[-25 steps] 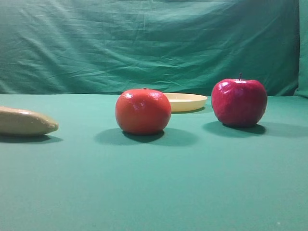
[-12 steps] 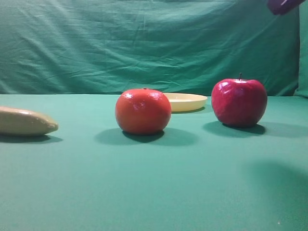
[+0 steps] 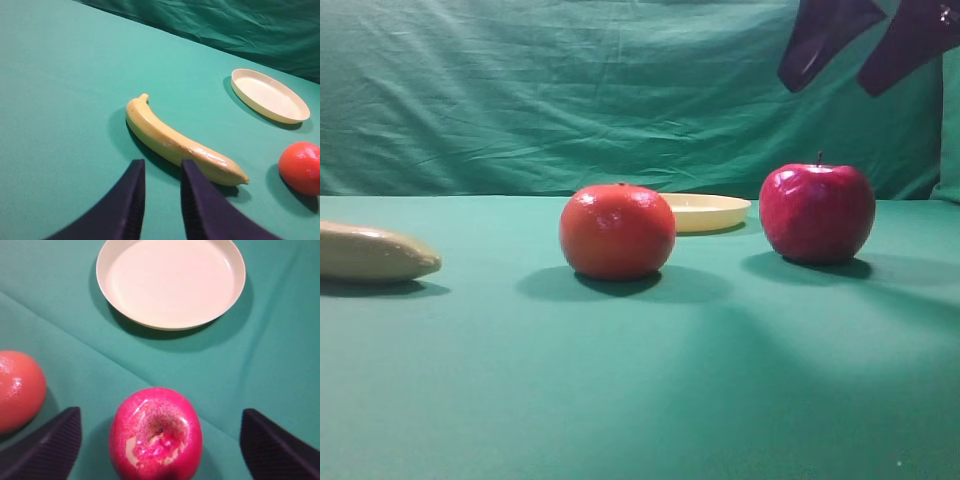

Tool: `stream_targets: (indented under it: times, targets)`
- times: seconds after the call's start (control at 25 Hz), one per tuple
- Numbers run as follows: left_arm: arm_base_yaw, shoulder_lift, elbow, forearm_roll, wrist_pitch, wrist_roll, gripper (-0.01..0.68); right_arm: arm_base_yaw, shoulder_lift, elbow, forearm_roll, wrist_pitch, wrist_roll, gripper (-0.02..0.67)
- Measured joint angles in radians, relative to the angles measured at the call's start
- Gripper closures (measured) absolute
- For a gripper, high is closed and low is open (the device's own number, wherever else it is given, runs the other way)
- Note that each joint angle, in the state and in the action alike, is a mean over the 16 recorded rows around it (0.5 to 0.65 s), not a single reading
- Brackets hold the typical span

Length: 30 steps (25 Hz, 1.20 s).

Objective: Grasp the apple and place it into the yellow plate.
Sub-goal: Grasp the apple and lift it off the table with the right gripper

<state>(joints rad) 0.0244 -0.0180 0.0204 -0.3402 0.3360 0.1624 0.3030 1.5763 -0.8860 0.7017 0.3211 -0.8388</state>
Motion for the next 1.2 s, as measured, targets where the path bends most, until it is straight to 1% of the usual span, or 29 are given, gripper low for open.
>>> stream_targets:
  times: [0.24, 0.64, 0.88, 1.2]
  targets:
    - [0.0, 0.0, 0.0, 0.0, 0.0, 0.0, 0.516, 0.0, 0.088, -0.006, 0.017, -0.022, -0.004, 0.006]
    - [0.0, 0.0, 0.0, 0.0, 0.0, 0.0, 0.516, 0.0, 0.191, -0.067, 0.023, -0.025, -0.015, 0.088]
    - [0.0, 0.0, 0.0, 0.0, 0.0, 0.0, 0.516, 0.0, 0.209, -0.179, 0.023, -0.004, -0.019, 0.137]
    - [0.0, 0.0, 0.0, 0.0, 0.0, 0.0, 0.516, 0.0, 0.282, -0.412, 0.023, 0.023, -0.02, 0.141]
